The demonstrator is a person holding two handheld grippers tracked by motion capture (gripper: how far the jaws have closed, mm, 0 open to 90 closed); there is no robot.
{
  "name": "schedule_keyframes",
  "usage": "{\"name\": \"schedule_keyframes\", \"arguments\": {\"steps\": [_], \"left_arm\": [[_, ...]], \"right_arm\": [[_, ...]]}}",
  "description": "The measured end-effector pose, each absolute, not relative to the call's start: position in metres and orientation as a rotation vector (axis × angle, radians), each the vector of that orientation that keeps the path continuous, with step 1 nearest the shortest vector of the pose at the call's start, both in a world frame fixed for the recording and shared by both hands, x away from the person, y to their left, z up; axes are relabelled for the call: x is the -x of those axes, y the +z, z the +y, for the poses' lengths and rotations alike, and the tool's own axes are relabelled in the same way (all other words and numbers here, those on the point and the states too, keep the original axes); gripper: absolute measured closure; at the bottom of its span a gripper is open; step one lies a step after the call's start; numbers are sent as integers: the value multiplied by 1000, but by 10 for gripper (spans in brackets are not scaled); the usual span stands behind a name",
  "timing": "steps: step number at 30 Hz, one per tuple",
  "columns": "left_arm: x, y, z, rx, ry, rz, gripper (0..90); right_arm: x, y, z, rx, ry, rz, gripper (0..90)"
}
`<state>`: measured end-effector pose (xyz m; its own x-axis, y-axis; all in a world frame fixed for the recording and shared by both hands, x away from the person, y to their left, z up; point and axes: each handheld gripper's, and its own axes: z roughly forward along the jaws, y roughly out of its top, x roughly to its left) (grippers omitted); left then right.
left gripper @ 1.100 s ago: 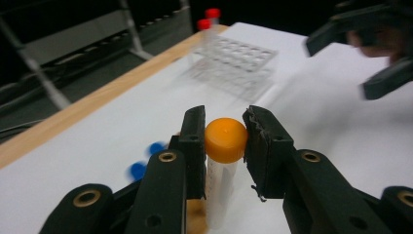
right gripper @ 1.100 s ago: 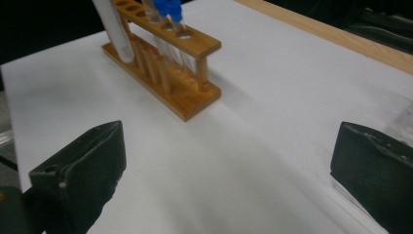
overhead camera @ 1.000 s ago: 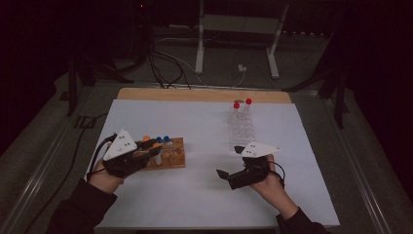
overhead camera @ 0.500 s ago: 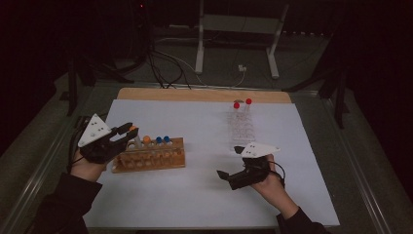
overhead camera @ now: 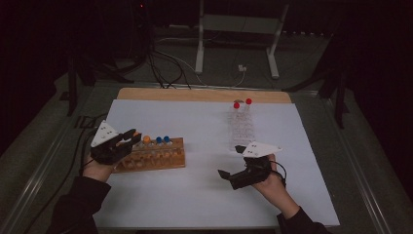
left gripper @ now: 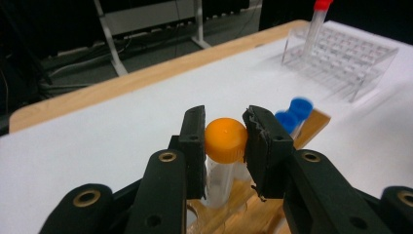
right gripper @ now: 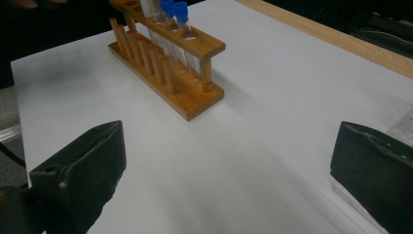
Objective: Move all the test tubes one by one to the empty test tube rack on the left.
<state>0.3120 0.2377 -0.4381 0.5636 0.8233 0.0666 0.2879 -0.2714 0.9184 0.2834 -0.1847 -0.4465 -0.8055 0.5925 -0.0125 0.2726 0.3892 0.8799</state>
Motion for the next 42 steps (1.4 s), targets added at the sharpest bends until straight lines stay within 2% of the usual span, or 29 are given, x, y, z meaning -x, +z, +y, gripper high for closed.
{"name": "schedule_keyframes", "arguments": {"steps": [20,24,25,35,42], "left_arm": [[-317,-455,240,-1857,623,951,703],[-312,-451,242,-1853,621,938,558],[-310,-449,242,-1842,614,929,489],[-280,-438,229,-1844,589,841,35],[-262,-442,211,-1853,508,750,13]], "right_arm": [[-284,-444,-187,-755,1401,2320,0],[-284,-442,-188,-749,1405,2316,0],[-284,-442,-188,-749,1405,2315,0],[-292,-432,-198,-779,1418,2232,0],[-309,-425,-208,-816,1392,2183,0]]}}
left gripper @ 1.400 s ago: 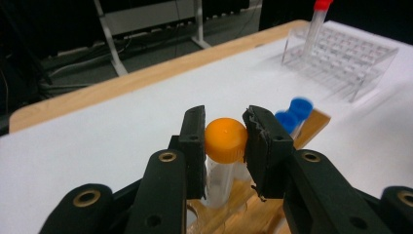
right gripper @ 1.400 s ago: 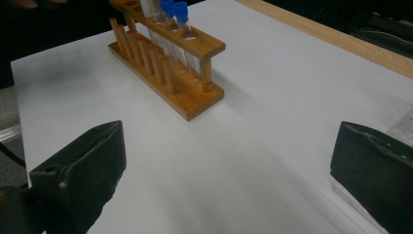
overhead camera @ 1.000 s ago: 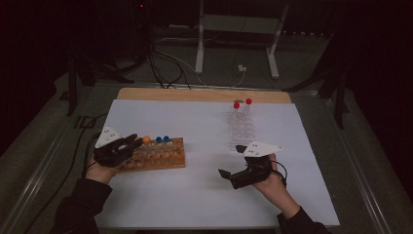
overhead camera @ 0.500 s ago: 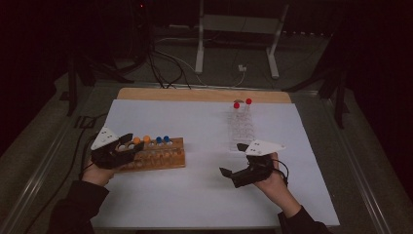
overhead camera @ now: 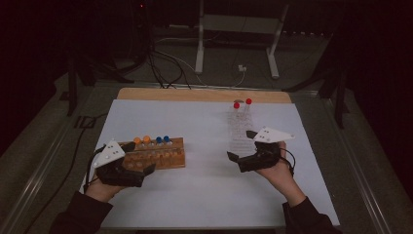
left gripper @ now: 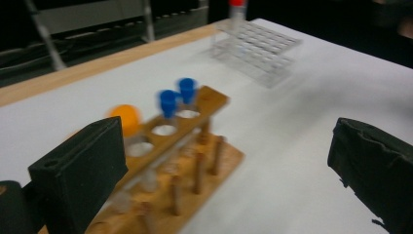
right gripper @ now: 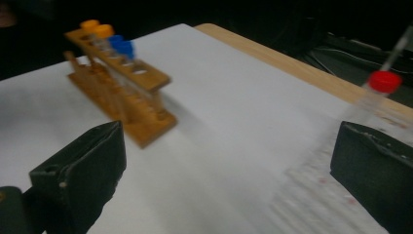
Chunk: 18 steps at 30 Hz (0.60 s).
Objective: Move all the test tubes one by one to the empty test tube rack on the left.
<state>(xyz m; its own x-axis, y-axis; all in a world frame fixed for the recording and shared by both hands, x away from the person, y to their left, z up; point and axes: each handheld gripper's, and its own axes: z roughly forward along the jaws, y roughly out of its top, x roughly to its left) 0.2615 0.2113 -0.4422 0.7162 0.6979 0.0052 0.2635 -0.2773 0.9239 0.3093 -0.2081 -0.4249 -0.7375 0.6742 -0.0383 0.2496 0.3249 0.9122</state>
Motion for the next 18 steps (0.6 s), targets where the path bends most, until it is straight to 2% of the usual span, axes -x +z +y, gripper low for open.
{"name": "schedule_keyframes", "arguments": {"steps": [6,10,16,18], "left_arm": [[-251,-451,199,-1882,472,690,13],[-248,-455,195,-1892,452,666,13],[-248,-457,193,-1905,428,655,13],[-248,-457,193,-1905,432,649,13]], "right_arm": [[-337,-425,-222,-889,1352,2120,0],[-359,-427,-231,-942,1324,2086,44],[-390,-433,-245,-1039,1286,2037,248],[-400,-436,-247,-1067,1254,2022,289]]}}
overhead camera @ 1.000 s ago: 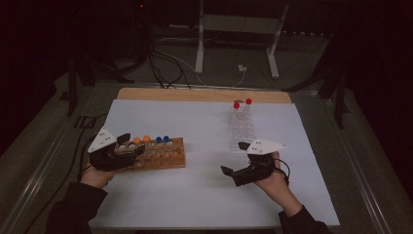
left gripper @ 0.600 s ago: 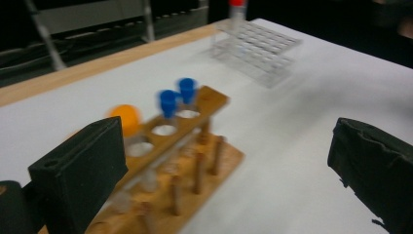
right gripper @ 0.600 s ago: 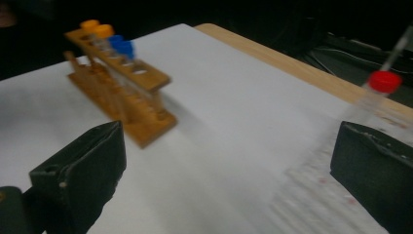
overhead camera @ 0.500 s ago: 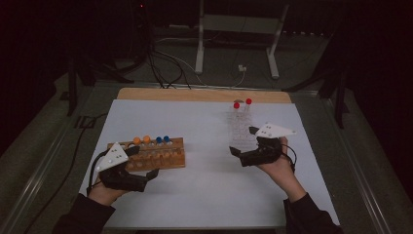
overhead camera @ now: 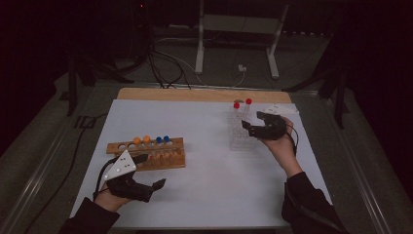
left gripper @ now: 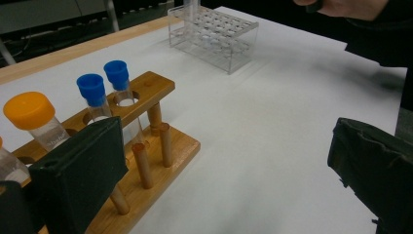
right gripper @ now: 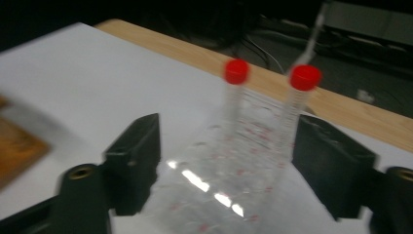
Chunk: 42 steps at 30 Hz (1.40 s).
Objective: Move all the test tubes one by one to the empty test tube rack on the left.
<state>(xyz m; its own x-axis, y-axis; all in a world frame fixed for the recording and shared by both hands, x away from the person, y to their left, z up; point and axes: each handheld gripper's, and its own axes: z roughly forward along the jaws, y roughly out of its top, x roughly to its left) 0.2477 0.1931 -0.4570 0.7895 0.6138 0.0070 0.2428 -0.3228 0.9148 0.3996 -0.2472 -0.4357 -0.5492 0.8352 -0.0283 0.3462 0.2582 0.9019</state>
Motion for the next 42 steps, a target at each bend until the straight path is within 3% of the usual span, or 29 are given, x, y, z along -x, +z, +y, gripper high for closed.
{"name": "schedule_keyframes", "arguments": {"steps": [7,25,31,42], "left_arm": [[-247,-457,193,-1903,435,638,13],[-248,-458,196,-1897,410,649,13],[-249,-459,195,-1903,416,650,13],[-250,-460,195,-1911,408,653,13]], "right_arm": [[-432,-446,-250,-1151,1159,2014,457],[-486,-461,-247,-1300,1064,1996,619],[-491,-462,-246,-1312,1085,1996,737],[-485,-445,-248,-1269,1127,1972,747]]}}
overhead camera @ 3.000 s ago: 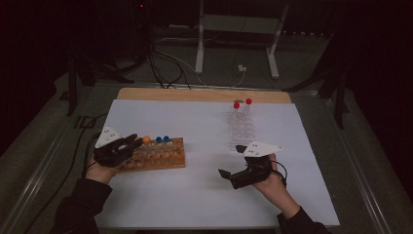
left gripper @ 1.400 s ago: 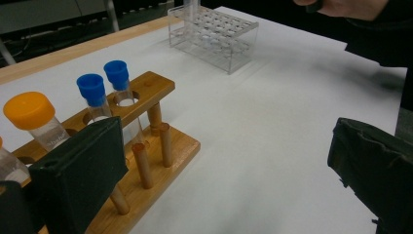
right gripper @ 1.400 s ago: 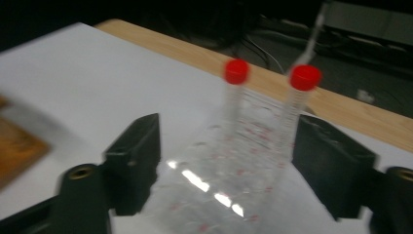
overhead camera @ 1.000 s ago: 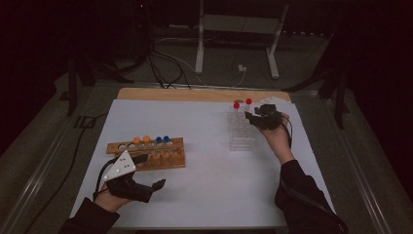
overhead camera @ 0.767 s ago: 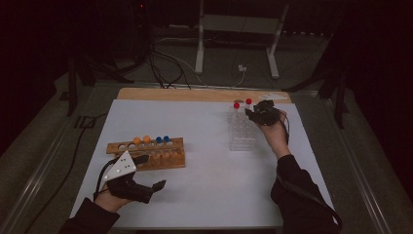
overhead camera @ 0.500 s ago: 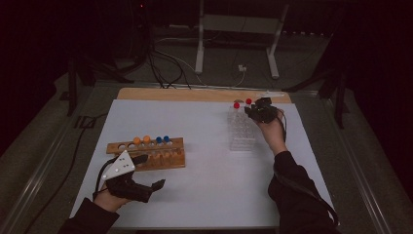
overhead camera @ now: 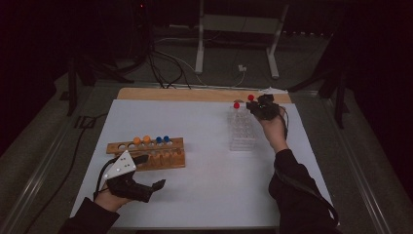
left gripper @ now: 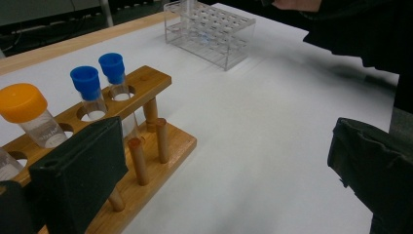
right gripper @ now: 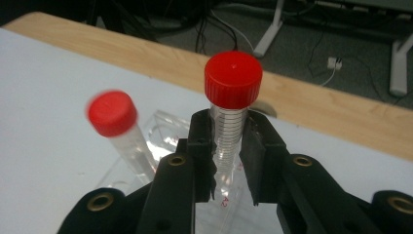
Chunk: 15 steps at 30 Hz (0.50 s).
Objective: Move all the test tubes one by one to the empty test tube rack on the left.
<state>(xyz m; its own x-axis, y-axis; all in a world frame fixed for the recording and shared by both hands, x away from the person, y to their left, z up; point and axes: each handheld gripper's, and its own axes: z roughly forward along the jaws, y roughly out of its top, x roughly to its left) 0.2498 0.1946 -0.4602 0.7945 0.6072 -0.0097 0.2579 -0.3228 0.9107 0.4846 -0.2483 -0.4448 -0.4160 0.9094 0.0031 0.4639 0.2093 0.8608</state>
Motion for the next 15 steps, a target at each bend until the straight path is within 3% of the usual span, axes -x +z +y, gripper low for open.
{"name": "schedule_keyframes", "arguments": {"steps": [15], "left_arm": [[-249,-458,190,-1916,398,643,13]], "right_arm": [[-438,-406,-248,-1128,1173,1960,748]]}}
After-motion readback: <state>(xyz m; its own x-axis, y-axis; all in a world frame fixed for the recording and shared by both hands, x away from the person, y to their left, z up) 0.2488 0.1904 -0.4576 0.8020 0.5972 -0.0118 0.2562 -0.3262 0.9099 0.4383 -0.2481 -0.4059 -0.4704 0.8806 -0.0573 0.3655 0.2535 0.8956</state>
